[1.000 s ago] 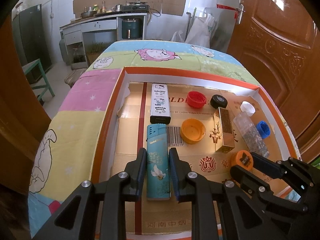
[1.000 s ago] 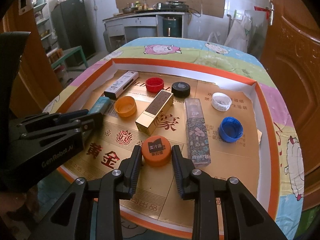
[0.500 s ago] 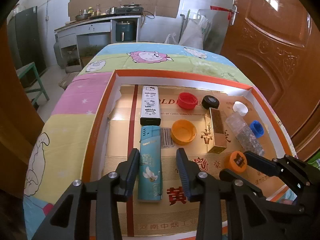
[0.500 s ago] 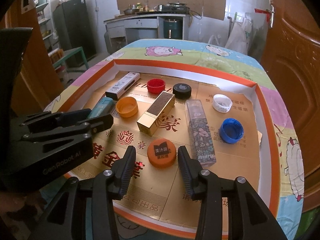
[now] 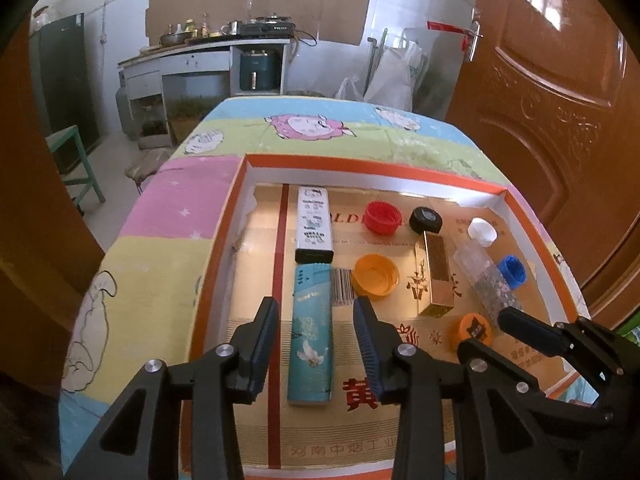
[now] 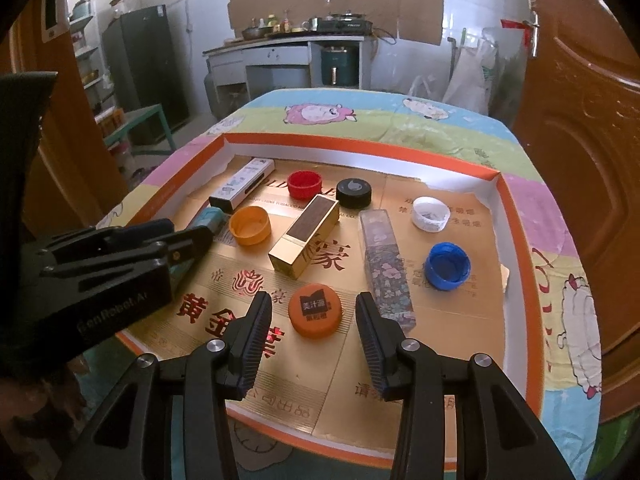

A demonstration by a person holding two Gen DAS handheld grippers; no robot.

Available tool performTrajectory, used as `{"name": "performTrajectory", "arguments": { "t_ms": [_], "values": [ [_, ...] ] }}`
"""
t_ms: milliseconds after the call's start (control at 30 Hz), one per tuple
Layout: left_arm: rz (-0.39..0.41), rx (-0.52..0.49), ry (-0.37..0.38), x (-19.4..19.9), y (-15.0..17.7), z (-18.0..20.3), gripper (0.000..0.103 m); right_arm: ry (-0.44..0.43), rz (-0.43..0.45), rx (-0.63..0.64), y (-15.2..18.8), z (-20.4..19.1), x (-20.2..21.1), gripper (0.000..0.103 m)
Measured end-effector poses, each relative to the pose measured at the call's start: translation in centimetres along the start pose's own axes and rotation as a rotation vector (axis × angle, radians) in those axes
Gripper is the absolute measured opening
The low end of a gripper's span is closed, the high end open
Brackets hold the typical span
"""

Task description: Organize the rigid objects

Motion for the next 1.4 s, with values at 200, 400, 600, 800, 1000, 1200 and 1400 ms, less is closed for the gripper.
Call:
{"name": "performTrajectory", "arguments": {
  "t_ms": [200, 400, 600, 800, 1000, 1200, 1400],
  "values": [
    [0.024, -0.011, 0.003, 1.3, -0.1, 0.5, 0.039, 0.011, 0.02, -0.012, 0.0, 0.2, 1.3, 0.045],
    [0.049, -0.014, 0.007, 2.9, -0.2, 0.8, 0.039, 0.02, 0.038, -0.03, 0.1, 0.5, 2.9, 0.045],
    [0.073, -0.023, 0.008, 4.6, 0.0, 1.4, 0.039, 0.028, 0.053, -0.047, 0.4, 0.5, 4.5, 0.045],
    [0.1, -0.029, 0.013, 6.9, 0.4, 1.9, 0.039, 0.049, 0.082, -0.067, 0.7, 0.3, 6.7, 0.045],
    [0.146, -0.032, -0.012, 9.9, 1.0, 2.3, 0.039, 0.069, 0.119, -0.088, 1.1, 0.1, 9.4, 0.045],
    [0.196, -0.043, -0.012, 13.1, 2.0, 2.8, 0.039, 0.104, 0.156, -0.107, 1.6, -0.6, 12.4, 0.045],
    [0.271, -0.057, -0.05, 16.7, 3.2, 3.3, 0.039, 0.124, 0.189, -0.107, 2.7, -1.7, 15.0, 0.045]
  ]
}}
Point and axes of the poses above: each gripper's, at about its wrist camera, not at the fingertips, and x roughly against the way its jaws point, z to its right, y to its underside, the point moved 5 cm from there along -x, roughly the way its jaws point, and after that the axes turned 1 degree about -z, right-handed, at the moved point
